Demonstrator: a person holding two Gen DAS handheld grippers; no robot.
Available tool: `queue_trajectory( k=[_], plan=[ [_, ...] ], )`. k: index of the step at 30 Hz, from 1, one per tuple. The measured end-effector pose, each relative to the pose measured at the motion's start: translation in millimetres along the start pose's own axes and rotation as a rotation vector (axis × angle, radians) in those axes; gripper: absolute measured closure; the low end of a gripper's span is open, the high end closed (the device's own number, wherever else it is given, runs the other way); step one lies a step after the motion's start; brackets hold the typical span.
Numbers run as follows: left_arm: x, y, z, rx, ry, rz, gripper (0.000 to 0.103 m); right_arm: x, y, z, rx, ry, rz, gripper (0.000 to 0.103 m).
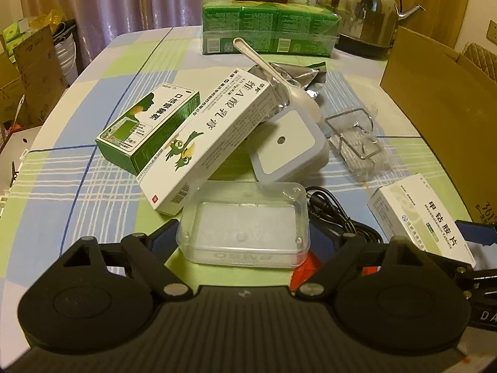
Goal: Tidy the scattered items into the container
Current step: 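Close right gripper on white medicine box while left gripper grasps clear plastic box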
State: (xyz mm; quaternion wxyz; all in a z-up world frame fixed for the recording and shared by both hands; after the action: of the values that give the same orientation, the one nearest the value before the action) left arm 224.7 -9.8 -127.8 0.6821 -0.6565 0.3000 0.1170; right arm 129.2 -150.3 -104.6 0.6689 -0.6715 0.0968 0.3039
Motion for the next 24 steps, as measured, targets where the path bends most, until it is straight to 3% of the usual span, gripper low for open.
queue_trajectory(
  k=[4, 15, 17, 19, 24],
  plan=[
    [3.2, 0.5, -0.1, -0.009, 0.000, 0.009, 0.019, 4.3, -0.3, -0.9, 0.001, 0.002, 0.002, 0.028],
    [7.6, 2.6, 1.7, -0.038, -0.007, 0.008, 0.019, 18.1, 4.5, 0.1, -0.022, 0.008, 0.023, 0.028],
    [7.5, 2.9, 1.6, -0.039, -0.010, 0.006, 0.019, 17.8, 5.1, 0.2, -0.025, 0.011, 0.021, 0.028],
    [6.9, 3.0, 0.5, -0.029, -0.011, 0.004, 0.019, 17.3, 5.4, 0.5, -0.035, 0.019, 0.019, 0.035],
    [-0.3, 0.5, 0.4, -0.022, -0.031, -0.015, 0.020, 11.7, 2.1, -2.4, -0.023, 0.032, 0.006, 0.035]
  ],
)
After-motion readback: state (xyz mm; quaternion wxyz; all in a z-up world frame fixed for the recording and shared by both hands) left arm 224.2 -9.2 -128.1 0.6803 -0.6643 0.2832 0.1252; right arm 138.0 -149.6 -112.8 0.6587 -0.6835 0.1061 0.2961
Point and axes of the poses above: each gripper's, at about its wrist camera, not at the fingertips, and x roughly the way its jaws point, z to its left, y to its underside, the point moved 5 cm from there along x, roughly the way its jaws point, and after that the axes turned 15 degrees about -z, right-handed, at the moved point
